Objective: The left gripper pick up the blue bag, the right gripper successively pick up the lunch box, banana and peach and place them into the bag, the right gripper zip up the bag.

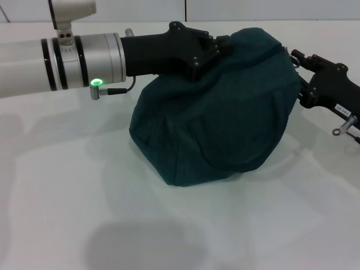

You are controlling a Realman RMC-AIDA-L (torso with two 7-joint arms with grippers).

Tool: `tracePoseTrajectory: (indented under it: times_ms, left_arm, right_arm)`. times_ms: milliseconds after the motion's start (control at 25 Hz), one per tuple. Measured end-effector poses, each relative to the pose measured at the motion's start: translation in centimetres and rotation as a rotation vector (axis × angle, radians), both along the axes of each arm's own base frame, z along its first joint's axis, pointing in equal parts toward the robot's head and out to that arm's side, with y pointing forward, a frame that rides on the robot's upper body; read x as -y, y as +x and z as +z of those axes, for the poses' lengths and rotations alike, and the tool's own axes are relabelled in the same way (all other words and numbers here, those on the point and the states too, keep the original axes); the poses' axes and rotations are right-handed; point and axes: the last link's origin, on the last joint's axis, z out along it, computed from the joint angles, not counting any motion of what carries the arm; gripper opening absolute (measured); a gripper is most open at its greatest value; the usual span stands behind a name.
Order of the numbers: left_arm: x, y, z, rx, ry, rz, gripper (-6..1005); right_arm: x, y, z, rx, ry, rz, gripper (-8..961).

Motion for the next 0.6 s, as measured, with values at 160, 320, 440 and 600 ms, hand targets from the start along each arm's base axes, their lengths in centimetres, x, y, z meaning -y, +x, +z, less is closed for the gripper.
tracePoseTrajectory:
  times_ms: [160, 320, 440, 600]
  left_arm:
    - [0.02, -0.04, 0.00, 0.000, 0.001, 0.000, 45]
    - [0.02, -0.05, 0.01, 0.001, 0.001, 0.001, 45]
    - [0.01, -0.04, 0.02, 0.002, 0.002, 0.001, 45]
    - [-0.01, -0.03, 0.03, 0.002, 0.004, 0.001, 45]
  right_arm:
    - [0.11, -0.01, -0.01, 0.002, 0.000, 0.006, 277]
    - [0.26, -0.05, -0.11, 0.011, 0.001, 0.019, 269]
    - [0.30, -0.07, -0.17, 0.014, 0.003, 0.021, 263]
    - [0.30, -0.10, -0.19, 0.014, 0.008, 0.023, 256]
